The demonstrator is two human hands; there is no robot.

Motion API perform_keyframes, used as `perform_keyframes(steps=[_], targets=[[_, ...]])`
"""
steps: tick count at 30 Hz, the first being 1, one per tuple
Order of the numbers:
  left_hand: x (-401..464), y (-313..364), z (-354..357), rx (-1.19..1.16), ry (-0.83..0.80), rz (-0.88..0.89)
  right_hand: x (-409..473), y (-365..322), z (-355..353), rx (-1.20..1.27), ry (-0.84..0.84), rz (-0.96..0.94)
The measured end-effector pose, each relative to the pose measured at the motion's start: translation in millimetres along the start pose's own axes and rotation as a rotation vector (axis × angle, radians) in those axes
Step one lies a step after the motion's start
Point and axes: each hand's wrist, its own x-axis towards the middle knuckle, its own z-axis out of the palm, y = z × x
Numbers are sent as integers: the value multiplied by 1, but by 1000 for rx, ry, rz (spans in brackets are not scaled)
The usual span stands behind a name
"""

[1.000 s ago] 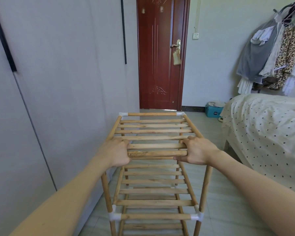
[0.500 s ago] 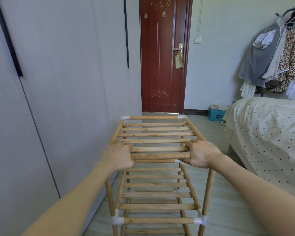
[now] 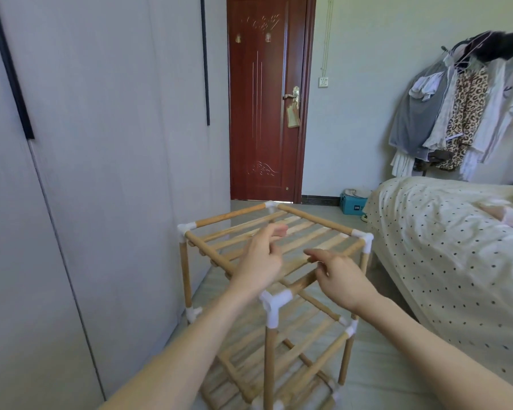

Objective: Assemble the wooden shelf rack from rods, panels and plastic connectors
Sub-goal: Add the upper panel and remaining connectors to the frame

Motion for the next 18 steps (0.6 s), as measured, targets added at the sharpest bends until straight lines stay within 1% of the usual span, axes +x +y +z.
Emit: perform_keyframes(steps=[2, 4, 6, 7, 9, 11, 13, 15, 17, 18], targets=[[5, -17, -19, 192, 5, 51, -6, -21, 3, 49, -56, -43], [8, -44, -40, 347, -43, -5, -5, -43, 11, 37, -188, -81], [1, -72, -60, 515, -96, -34, -2, -61, 20, -65, -308, -121], [-4, -84, -68, 606, -120, -12, 0, -67, 24, -129, -340, -141], [-12, -98, -74, 796, -160, 34, 3, -69, 28, -196, -352, -176], [-15, -93, -66, 923, -156, 52, 4, -63, 23, -195, -332, -186], [-17, -72, -50, 1008, -172, 72, 2, -45, 9, -161, -351, -164], [-20, -54, -31, 1073, -223, 134, -4, -15, -10, -146, -378, -135], [-21, -35, -14, 1018, -298, 201, -13, 22, -34, -156, -379, -51], [-21, -25, -7, 913, -360, 212, -18, 42, -46, -197, -364, 10]])
